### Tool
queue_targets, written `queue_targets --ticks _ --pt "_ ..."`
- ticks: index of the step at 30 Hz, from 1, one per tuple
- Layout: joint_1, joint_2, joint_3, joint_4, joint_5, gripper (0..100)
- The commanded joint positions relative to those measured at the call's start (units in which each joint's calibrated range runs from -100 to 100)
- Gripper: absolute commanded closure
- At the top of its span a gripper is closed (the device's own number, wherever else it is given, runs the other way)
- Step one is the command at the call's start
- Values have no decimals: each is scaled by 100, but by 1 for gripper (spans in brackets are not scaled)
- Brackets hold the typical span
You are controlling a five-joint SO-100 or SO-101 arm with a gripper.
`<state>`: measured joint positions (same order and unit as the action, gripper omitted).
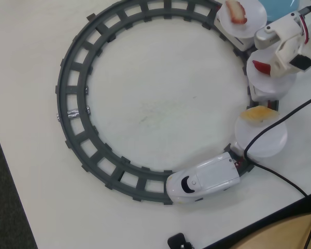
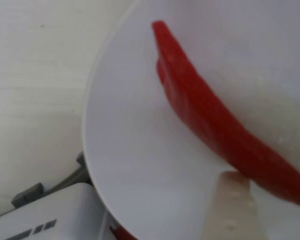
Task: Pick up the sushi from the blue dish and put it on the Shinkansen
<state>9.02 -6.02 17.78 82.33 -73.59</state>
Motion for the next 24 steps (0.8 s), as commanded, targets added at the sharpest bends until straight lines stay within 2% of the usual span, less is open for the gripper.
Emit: queue_targets --ticks 1,10,20,24 --pt "5 -120 -64 81 -24 86" --pt "-30 -630 -647 116 -3 86" --pt "-1060 -1490 -1258 141 8 86" --pt "-1518 -2275 -1087 1108 359 87"
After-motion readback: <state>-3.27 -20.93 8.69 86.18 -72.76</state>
